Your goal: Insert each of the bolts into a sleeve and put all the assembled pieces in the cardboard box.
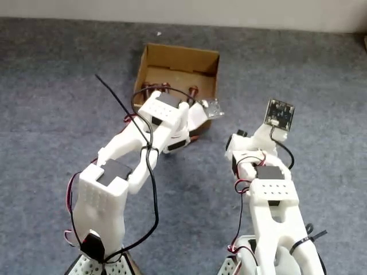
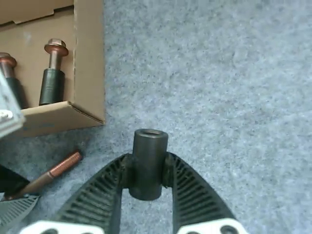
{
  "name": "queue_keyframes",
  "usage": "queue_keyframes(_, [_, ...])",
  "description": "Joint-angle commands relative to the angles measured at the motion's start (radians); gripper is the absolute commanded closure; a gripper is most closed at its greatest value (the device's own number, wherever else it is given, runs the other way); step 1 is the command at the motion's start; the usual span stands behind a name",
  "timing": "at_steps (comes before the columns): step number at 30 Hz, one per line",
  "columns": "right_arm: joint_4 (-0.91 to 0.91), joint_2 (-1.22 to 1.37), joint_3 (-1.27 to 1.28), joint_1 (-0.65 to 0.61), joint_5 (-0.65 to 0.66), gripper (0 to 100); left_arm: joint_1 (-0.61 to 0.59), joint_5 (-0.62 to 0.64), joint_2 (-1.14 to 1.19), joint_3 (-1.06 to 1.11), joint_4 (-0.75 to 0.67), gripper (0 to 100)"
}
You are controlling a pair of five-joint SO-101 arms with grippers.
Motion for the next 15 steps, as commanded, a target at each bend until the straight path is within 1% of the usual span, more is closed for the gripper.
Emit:
queue_keyframes(1, [-0.021, -0.036, -0.015, 0.012, 0.002, 99.3, -0.013, -0.008, -0.068, -0.019, 0.11, 100])
queue_keyframes(3, [-0.021, -0.036, -0.015, 0.012, 0.002, 99.3, -0.016, -0.012, -0.113, 0.005, 0.157, 100])
queue_keyframes(5, [-0.021, -0.036, -0.015, 0.012, 0.002, 99.3, -0.016, -0.066, -0.18, 0.062, 0.17, 100])
queue_keyframes(9, [-0.021, -0.038, -0.015, 0.012, 0.003, 99.3, -0.016, -0.16, -0.394, 0.271, 0.163, 100])
queue_keyframes(13, [-0.021, -0.038, -0.013, 0.012, 0.003, 99.3, -0.041, -0.273, -0.656, 0.504, 0.084, 100])
queue_keyframes(15, [-0.021, -0.038, -0.013, 0.012, 0.003, 99.3, -0.068, -0.364, -0.771, 0.613, 0.048, 100])
